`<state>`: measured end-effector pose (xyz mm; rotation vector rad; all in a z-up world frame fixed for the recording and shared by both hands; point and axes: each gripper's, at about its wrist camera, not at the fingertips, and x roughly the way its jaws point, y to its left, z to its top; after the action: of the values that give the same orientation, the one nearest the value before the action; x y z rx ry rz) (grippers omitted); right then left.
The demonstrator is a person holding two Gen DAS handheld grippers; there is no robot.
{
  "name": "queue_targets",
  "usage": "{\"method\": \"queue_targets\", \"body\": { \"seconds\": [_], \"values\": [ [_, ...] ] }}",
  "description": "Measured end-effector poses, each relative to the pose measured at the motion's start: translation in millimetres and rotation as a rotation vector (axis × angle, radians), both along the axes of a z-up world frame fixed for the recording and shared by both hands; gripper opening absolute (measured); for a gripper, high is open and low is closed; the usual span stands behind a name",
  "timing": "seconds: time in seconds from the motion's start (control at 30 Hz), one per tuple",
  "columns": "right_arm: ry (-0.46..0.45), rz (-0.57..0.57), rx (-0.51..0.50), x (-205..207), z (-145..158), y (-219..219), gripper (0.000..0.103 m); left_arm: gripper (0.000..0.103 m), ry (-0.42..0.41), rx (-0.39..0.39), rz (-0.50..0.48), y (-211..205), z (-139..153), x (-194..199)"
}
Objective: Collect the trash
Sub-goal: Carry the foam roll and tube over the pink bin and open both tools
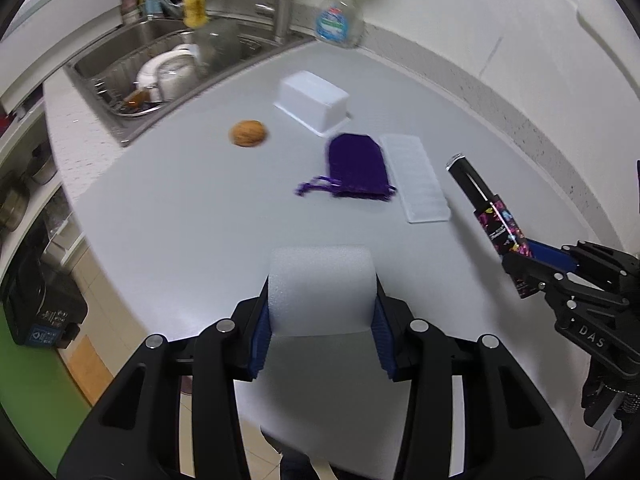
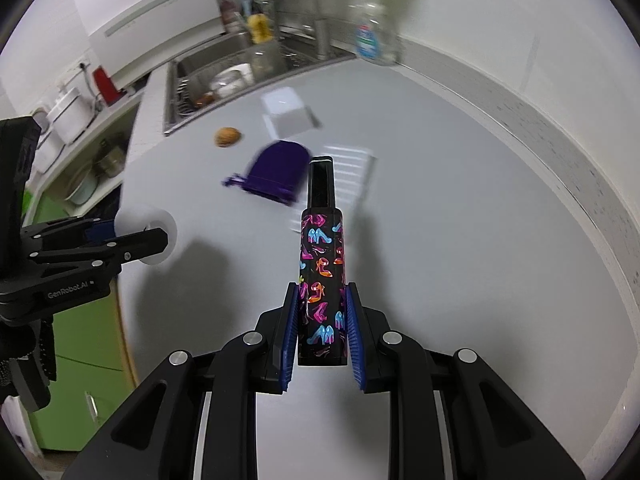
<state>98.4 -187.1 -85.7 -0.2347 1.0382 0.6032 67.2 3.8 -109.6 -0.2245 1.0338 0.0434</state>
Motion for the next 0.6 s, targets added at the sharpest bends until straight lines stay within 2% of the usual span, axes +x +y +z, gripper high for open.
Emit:
{"method": "queue_targets", "body": {
  "seconds": [0.33,0.6],
  "values": [
    [-0.006,0.166,0.035,-32,14,96,0.022,0.043,-0.026,0.018,0.139,86,17,-62],
    [0.023,0.348,0.057,-70,10,194,0.022,0.043,-0.006,0.013,0.294,164,5,-125]
  ]
}}
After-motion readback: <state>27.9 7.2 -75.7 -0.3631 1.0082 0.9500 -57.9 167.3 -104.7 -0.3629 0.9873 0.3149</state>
